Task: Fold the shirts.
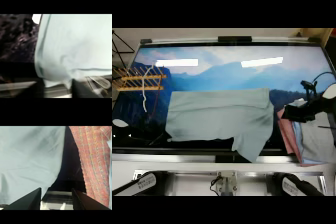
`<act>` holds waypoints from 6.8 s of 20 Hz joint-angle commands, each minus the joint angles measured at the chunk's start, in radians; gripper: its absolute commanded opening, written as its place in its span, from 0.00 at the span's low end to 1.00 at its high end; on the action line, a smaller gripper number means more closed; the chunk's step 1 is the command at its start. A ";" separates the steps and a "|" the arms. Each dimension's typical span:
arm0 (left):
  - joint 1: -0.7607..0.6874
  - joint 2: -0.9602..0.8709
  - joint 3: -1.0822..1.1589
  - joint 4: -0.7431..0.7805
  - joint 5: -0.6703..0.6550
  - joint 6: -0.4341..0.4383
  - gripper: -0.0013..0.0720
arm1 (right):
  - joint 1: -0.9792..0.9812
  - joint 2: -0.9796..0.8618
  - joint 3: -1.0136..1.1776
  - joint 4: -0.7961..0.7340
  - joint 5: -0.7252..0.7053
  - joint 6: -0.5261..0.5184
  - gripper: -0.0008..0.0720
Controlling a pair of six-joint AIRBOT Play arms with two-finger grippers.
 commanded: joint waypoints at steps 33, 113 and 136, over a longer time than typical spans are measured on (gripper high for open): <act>-0.251 -0.463 0.885 -0.045 0.087 -0.191 0.07 | 0.145 -0.504 0.309 0.266 -0.527 0.136 0.11; -0.297 -0.076 0.900 0.098 -0.161 -0.188 0.07 | 0.430 -0.525 0.119 0.677 -0.416 -0.066 0.12; -0.297 -0.076 0.900 0.087 -0.178 -0.122 0.07 | -0.638 -0.088 0.617 -0.138 0.420 0.137 0.11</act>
